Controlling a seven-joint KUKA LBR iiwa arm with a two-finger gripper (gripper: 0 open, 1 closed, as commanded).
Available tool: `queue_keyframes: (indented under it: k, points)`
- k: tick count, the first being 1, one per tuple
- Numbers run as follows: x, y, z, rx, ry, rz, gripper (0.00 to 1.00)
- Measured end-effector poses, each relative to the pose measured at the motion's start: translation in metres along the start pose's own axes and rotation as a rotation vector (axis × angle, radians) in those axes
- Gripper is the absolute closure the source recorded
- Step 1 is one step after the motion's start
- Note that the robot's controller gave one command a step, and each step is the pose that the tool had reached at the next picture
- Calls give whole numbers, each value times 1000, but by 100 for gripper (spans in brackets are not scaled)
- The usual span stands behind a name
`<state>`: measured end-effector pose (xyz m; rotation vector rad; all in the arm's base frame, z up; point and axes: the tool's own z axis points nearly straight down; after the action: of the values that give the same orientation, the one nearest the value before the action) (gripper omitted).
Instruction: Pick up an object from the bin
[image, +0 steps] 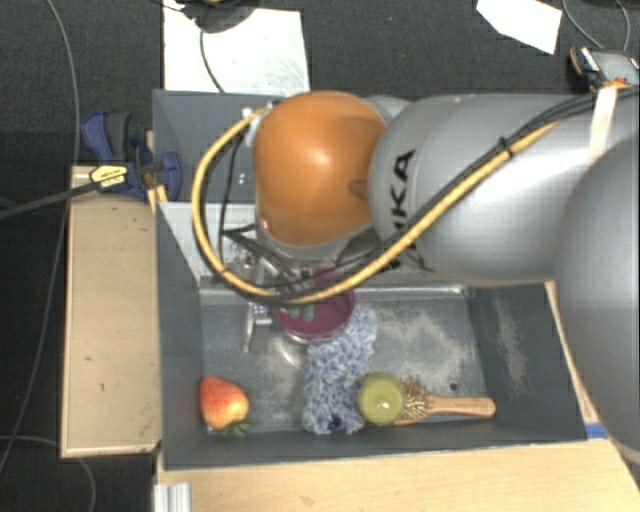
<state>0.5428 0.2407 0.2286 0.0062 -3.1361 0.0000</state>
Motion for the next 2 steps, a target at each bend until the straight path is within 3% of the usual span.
queue_keyframes:
  k: [1,2]
  points:
    - [-2,-2,-5,-2,-8,7,0]
    - [50,4,70,0,-2,-308,0]
